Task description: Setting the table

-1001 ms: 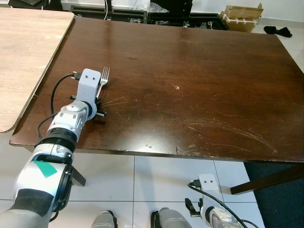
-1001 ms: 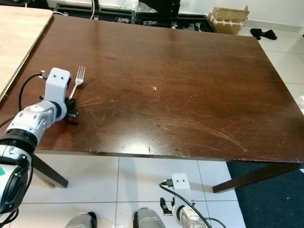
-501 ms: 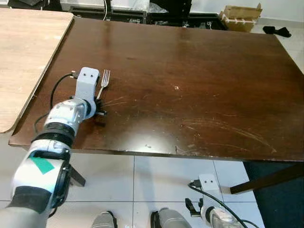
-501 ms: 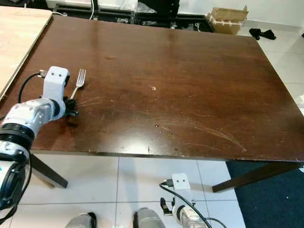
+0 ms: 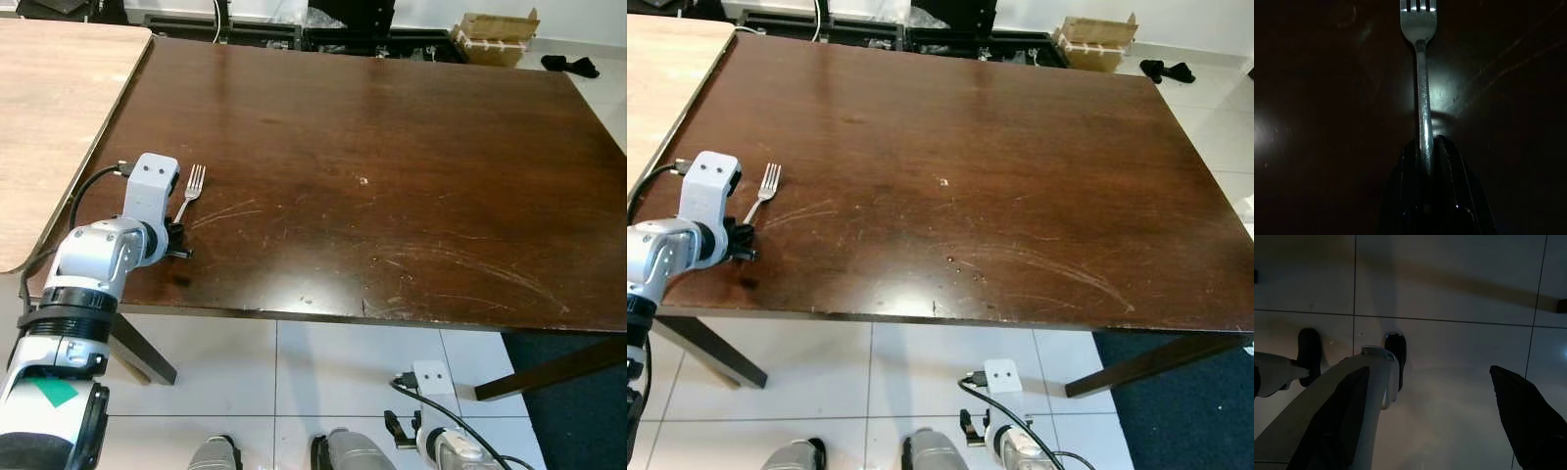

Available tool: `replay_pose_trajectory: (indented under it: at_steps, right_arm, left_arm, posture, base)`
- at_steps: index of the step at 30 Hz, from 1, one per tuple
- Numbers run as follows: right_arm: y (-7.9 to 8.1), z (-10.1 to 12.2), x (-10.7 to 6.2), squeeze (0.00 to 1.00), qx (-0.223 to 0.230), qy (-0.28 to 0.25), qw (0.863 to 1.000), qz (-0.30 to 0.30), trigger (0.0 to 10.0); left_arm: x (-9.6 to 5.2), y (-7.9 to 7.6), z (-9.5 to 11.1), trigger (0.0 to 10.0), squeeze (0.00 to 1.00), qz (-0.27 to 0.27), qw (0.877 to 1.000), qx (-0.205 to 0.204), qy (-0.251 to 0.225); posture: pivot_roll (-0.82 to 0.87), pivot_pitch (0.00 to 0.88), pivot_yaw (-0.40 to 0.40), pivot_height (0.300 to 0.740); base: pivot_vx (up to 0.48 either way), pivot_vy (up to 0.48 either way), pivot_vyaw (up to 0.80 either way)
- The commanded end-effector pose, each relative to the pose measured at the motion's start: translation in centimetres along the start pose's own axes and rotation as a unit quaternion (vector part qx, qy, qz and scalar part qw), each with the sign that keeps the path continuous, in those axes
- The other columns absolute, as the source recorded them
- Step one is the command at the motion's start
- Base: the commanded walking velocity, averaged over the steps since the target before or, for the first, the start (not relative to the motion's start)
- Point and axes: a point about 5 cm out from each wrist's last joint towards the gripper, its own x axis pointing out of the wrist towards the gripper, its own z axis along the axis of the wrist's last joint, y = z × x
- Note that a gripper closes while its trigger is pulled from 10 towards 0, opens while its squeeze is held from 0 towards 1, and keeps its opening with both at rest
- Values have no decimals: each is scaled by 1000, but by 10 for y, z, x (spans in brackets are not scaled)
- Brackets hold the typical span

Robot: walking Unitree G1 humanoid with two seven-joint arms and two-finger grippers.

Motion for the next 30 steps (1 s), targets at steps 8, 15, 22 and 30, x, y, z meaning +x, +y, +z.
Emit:
replay_pose_trajectory:
  at_steps: [8,15,22,30]
  right_arm:
    - [-2,-6,-1,0,7,12,1000,-4,10000]
    - [-3,-7,-2,0,9,13,1000,-6,10000]
    - [-2,-7,-2,0,10,13,1000,-6,10000]
    - [-3,-7,-2,0,10,12,1000,-6,10000]
  left_arm:
    - [-6,-9,-9,10000,808,-13,1000,1,14]
    - [-7,-13,-7,10000,216,-19,1000,0,3]
    - [-9,-11,-2,10000,0,1,999,-9,-34]
    - [-24,-2,26,10000,0,-12,985,-47,-164]
  posture:
    - [38,92,-17,740]
    - [36,93,-15,740]
    - [37,93,-13,740]
    - [35,91,-11,740]
  base:
    - [0,0,0]
    - [0,0,0]
    - [0,0,0]
    - [0,0,0]
